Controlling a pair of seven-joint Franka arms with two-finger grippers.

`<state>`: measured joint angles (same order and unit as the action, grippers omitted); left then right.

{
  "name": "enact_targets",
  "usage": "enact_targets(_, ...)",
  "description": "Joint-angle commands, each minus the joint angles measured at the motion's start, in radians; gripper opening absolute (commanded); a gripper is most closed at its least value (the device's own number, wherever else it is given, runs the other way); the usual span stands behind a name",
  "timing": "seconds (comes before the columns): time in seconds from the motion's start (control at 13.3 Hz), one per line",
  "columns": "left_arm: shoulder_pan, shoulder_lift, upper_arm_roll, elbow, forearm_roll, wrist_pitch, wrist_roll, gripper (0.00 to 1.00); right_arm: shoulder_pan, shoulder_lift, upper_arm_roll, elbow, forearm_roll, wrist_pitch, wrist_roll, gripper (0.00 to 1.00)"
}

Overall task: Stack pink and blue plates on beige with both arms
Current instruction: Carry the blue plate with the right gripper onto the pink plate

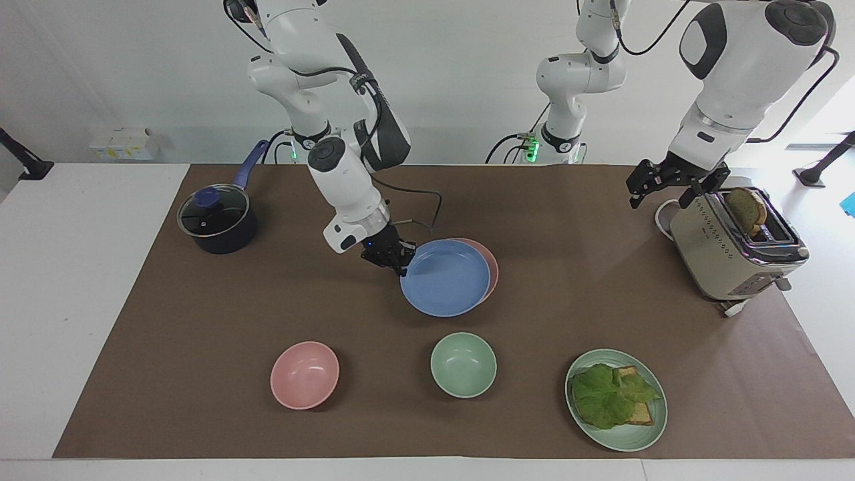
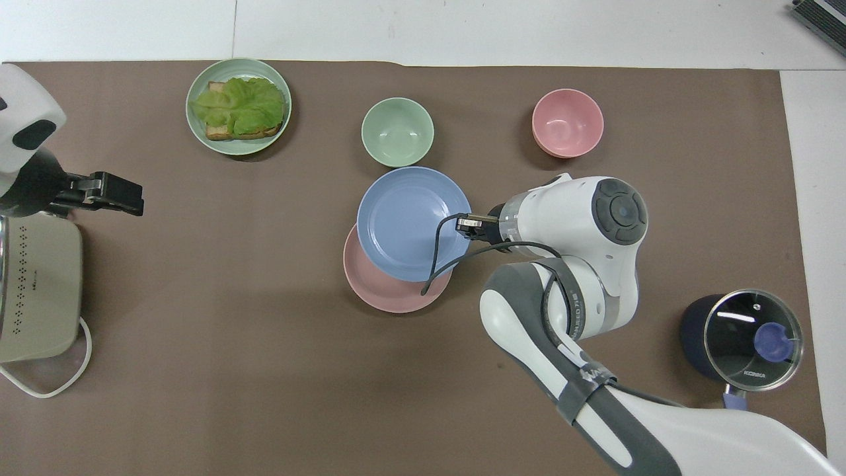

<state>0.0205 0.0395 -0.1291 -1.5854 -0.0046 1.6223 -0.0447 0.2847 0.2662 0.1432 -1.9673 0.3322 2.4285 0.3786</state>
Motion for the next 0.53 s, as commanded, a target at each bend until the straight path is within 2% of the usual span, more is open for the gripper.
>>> enact_targets(0.0, 0.010, -0.003, -0.006, 0.008, 0.015, -0.015, 0.005, 1.00, 0.021, 0.002, 0.001, -0.007, -0.010, 0.008, 0.069, 0.00)
enact_targets(0.23, 0.010, -0.003, -0.006, 0.008, 0.015, -0.015, 0.005, 1.00, 0.042, -0.031, 0.002, -0.077, -0.010, 0.006, 0.082, 0.00)
enact_targets(0.45, 0.010, -0.003, -0.006, 0.008, 0.015, -0.015, 0.005, 1.00, 0.056, -0.016, 0.004, -0.077, -0.002, 0.014, 0.088, 0.00)
